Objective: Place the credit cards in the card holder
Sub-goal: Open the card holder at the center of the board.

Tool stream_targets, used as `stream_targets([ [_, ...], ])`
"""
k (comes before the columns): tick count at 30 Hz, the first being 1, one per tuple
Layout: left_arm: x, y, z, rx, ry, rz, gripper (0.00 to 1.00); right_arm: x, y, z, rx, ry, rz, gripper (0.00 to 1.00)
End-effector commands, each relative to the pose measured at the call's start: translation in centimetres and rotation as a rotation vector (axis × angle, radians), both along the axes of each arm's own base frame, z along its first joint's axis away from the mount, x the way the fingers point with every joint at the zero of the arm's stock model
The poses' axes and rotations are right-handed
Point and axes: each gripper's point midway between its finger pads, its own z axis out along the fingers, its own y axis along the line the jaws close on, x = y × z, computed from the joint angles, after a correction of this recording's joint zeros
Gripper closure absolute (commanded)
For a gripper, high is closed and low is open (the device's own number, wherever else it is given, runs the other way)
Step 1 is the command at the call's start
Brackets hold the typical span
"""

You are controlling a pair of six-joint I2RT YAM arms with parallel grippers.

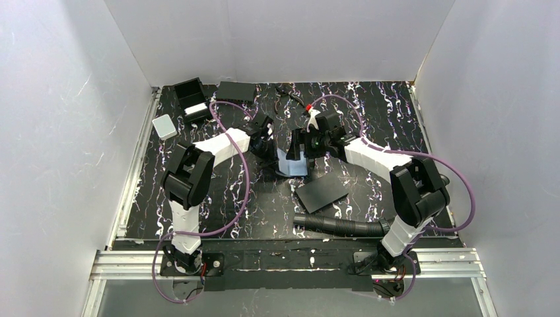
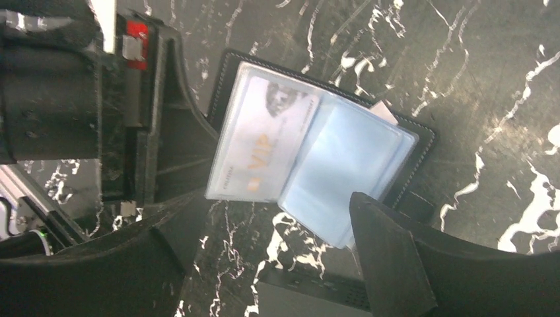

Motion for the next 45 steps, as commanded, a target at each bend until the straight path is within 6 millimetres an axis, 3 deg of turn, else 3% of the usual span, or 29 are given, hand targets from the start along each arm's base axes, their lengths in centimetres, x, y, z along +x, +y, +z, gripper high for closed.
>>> stream_targets([
  [1,0.0,0.1,2.1,-0.048,-0.048,-0.007,0.89,0.8,2.6,3.2,0.142,-0.046,0.036,0.11],
  [7,0.2,-0.3,2.2,-0.114,-0.080,0.003,0.93,2.4,4.5,2.3,0.264,-0.017,0.009,0.28],
  [9,0.1,-0.3,2.2,-0.113,-0.078,0.000,0.96,2.8,4.8,1.9,0.270,-0.012,0.008,0.30],
  [17,0.2,-0.3,2.6,-0.125,-0.112,-0.003,1.00,3.4,5.6,0.4,0.265,0.006,0.020,0.23],
  [25,0.3,-0.4,2.9,-0.140,-0.118,-0.004,1.00,3.8,5.5,-0.9,0.220,0.009,0.007,0.26],
  [39,0.1,-0.4,2.6,-0.146,-0.128,-0.009,1.00,6.0,5.3,-1.0,0.143,0.006,-0.127,0.17],
  [45,0.2,-0.5,2.7,-0.150,-0.129,-0.009,1.00,5.8,5.4,-1.8,0.082,0.021,-0.131,0.19],
])
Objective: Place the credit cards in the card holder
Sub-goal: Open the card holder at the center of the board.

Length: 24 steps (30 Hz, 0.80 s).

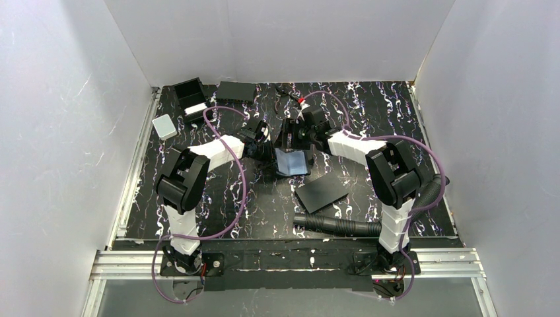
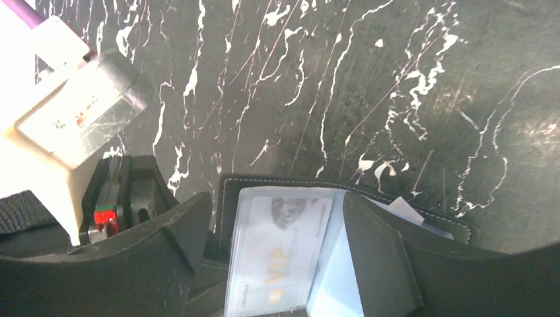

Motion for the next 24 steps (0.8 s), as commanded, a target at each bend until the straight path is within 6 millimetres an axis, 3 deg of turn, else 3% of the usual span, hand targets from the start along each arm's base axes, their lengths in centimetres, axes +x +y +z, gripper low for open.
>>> stream_targets([
  [1,0.2,-0.2,2.6,-0.034,-0.055,-0.011,1.00,0.5,0.4,-0.3,-0.045,-0.002,-0.018,0.21],
  [12,0.2,-0.2,2.8,-0.035,-0.055,-0.010,1.00,0.4,0.7,-0.5,-0.056,-0.010,0.001,0.39],
  [20,0.1,0.0,2.8,-0.026,-0.055,-0.015,1.00,-0.5,0.2,0.8,0.002,-0.016,0.007,0.78],
  [24,0.0,0.2,2.7,-0.015,-0.057,-0.017,1.00,-0.3,-0.7,1.4,0.027,-0.025,-0.001,0.87],
])
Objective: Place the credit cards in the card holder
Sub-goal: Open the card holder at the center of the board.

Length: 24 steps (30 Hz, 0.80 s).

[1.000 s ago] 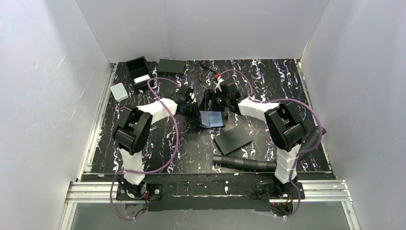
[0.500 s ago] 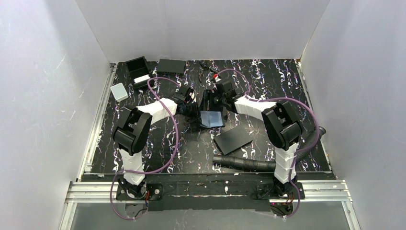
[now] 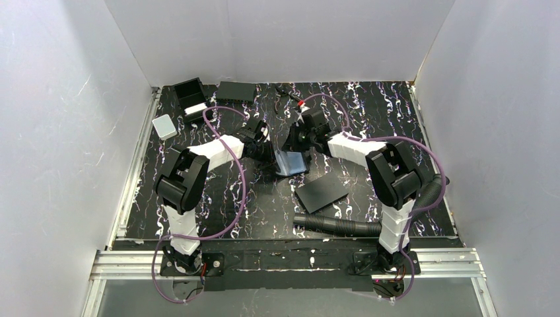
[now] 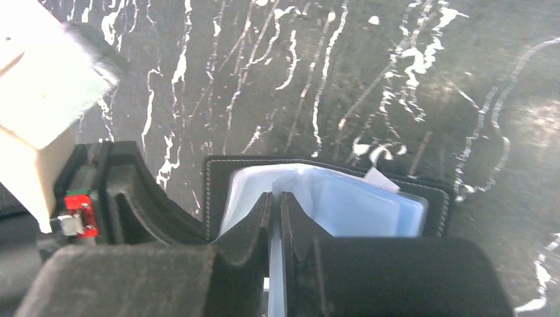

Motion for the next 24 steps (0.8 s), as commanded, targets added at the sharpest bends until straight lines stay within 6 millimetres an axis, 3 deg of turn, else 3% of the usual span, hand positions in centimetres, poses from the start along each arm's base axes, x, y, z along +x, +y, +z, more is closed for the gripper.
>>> stream_targets([
  [1,0.2,0.1,2.6,-0.017,-0.060,-0.015,1.00,0.3,-0.6,2.1,0.059,-0.036,0.003,0.87],
  [5,0.1,0.0,2.6,-0.022,-0.057,-0.017,1.00,-0.1,-0.4,1.9,0.092,-0.016,0.037,0.82],
  [8,0.1,0.0,2.6,-0.025,-0.057,-0.019,1.00,-0.7,0.0,1.9,0.114,-0.003,0.071,0.64],
  [11,0.1,0.0,2.6,-0.023,-0.055,-0.019,1.00,-1.3,0.0,2.4,0.136,-0.010,0.085,0.58],
  [14,0.1,0.0,2.5,-0.025,-0.055,-0.017,1.00,-1.7,-0.3,3.1,0.144,-0.020,0.083,0.59],
  [20,0.1,0.0,2.5,-0.029,-0.054,-0.018,1.00,-2.2,-1.1,3.2,0.128,-0.024,0.070,0.72],
  [24,0.0,0.0,2.5,-0.026,-0.054,-0.019,1.00,-2.6,-1.4,3.4,0.125,-0.028,0.074,0.73],
])
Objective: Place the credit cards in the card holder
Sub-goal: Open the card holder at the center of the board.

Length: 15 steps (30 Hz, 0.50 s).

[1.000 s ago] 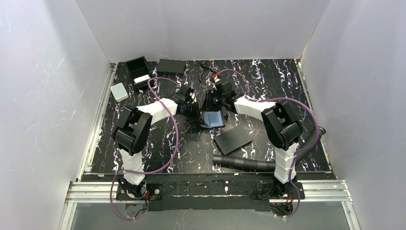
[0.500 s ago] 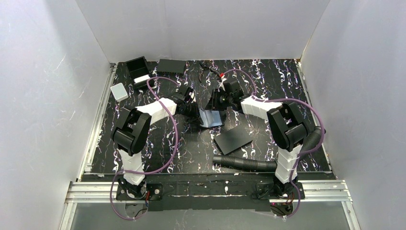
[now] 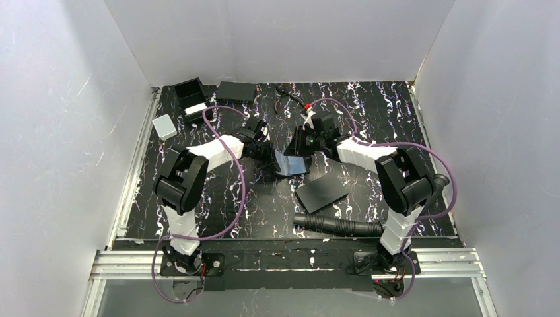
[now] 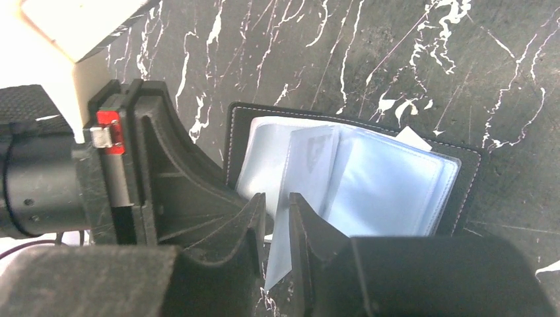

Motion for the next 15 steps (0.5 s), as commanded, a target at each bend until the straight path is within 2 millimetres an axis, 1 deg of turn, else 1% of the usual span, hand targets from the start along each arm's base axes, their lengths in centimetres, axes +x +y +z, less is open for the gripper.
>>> stream_targets([
  [1,-0.05,0.00,2.12,-0.024,-0.043,-0.014,1.00,-0.10,-0.01,2.30,0.034,-0.063,0.015,0.73],
  [5,-0.07,-0.01,2.10,-0.025,-0.041,-0.013,1.00,-0.37,-0.11,2.12,0.038,-0.057,0.022,0.73],
  [10,-0.11,-0.03,2.12,-0.027,-0.039,-0.012,1.00,-0.47,-0.36,1.63,0.025,-0.056,0.023,0.78],
  [15,-0.12,0.04,2.15,-0.024,-0.042,-0.014,1.00,-0.80,-0.51,1.77,0.031,-0.055,0.027,0.88],
])
